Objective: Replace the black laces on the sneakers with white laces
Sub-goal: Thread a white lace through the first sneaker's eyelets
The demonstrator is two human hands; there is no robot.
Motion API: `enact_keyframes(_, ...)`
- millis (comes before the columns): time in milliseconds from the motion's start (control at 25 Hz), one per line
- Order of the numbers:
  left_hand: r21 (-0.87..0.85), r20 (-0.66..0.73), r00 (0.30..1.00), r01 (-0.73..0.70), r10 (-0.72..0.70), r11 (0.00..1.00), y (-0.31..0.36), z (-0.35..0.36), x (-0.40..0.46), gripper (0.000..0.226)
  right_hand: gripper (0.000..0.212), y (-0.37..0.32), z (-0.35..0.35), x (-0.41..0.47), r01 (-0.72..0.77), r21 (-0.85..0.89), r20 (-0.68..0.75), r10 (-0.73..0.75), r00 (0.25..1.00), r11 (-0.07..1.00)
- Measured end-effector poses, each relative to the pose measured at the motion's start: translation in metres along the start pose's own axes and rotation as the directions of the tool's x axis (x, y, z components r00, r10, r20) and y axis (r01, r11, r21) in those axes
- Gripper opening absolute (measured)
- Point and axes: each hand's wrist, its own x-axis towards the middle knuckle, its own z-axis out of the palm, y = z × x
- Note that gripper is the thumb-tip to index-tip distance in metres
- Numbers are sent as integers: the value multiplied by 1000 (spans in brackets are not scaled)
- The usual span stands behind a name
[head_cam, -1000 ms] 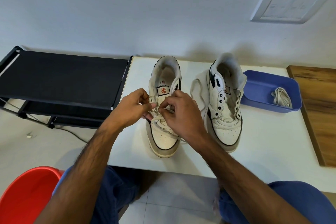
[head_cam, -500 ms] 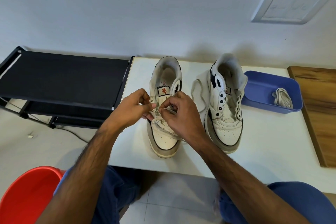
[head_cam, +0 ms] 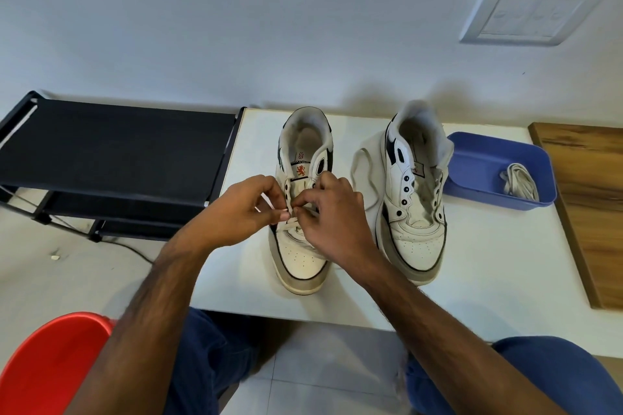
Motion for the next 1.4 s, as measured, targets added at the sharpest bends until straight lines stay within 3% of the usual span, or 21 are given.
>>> enact_keyframes(120, 201, -12, 990, -135, 140, 970, 0, 5, 5, 13, 22, -2, -2, 2, -47, 32, 34, 46, 998, 998)
enact_keyframes(240, 204, 15, 983, -183, 184, 962, -4, 3, 3, 13, 31, -3, -4, 4, -75, -6, 25, 75, 997, 997)
enact_keyframes(360, -28, -53, 985, -168, 166, 985, -4, -12, -9, 15, 33, -2, -6, 5, -71, -32, 38, 72, 997, 997)
enact_keyframes(440, -350, -166, 971, -219, 169, 911, -3, -26, -20, 17, 34, 1, -8, 6, -65, -40, 50, 67, 996, 997)
enact_keyframes(520, -656, -260, 942, -332, 210, 678, 0, -40, -32, 19, 35, 3, -9, 6, -59, -40, 58, 61, 996, 997)
enact_keyframes(600, -877, -312, 900, -397, 305, 272, 1, -53, -41, 23, 36, 4, -9, 8, -65, -22, 73, 66, 995, 998)
enact_keyframes(640, -919, -347, 879, -389, 328, 69, 1, -59, -43, 24, 37, 4, -9, 8, -69, -17, 81, 70, 994, 997)
enact_keyframes(680, -921, -379, 873, -389, 308, -29, 1, -61, -42, 25, 36, 5, -9, 9, -72, -15, 85, 73, 994, 997)
enact_keyframes(720, -914, -390, 887, -404, 246, 10, 1, -59, -41, 27, 36, 5, -9, 9, -72, -12, 89, 73, 993, 997)
enact_keyframes(760, -895, -380, 911, -406, 159, 188, 2, -54, -38, 28, 36, 5, -9, 9, -71, -6, 88, 72, 994, 997)
enact_keyframes(800, -811, -356, 932, -343, 65, 474, 1, -46, -33, 29, 36, 5, -8, 8, -71, 1, 87, 70, 994, 998)
enact_keyframes(840, -605, -330, 944, -208, -3, 769, 0, -37, -27, 28, 36, 5, -8, 8, -69, 6, 86, 68, 994, 998)
enact_keyframes(880, -296, -270, 963, -76, -7, 952, -2, -27, -22, 32, 36, 5, -8, 8, -66, 5, 85, 65, 994, 998)
enact_keyframes(920, 3, -163, 987, -10, 10, 1000, -3, -18, -18, 39, 35, 5, -8, 8, -63, 2, 86, 62, 994, 998)
enact_keyframes(960, 196, -64, 998, 9, 4, 981, -3, -10, -14, 46, 35, 5, -8, 8, -60, 0, 86, 60, 995, 998)
enact_keyframes(1000, 273, -4, 1000, 15, -15, 962, 0, -5, -12, 47, 34, 6, -7, 8, -58, 0, 84, 58, 995, 998)
enact_keyframes(1160, 321, 121, 991, -98, 62, 942, 3, 6, -3, 21, 31, 11, -7, 10, -27, 14, 116, 25, 993, 1000)
enact_keyframes(1240, 149, 71, 993, -106, 96, 983, -1, 5, -4, 19, 33, 15, -9, 12, 3, 58, 148, -11, 989, 998)
enact_keyframes(1320, -124, -65, 990, -131, 124, 984, -4, -2, -10, 23, 39, 20, -12, 13, 38, 110, 172, -56, 984, 993)
enact_keyframes(1360, -295, -164, 975, -190, 147, 936, -2, -8, -13, 24, 40, 22, -13, 13, 57, 128, 177, -79, 981, 990)
enact_keyframes(1400, -483, -279, 946, -285, 163, 828, 0, -14, -16, 24, 38, 25, -13, 13, 74, 142, 178, -99, 979, 987)
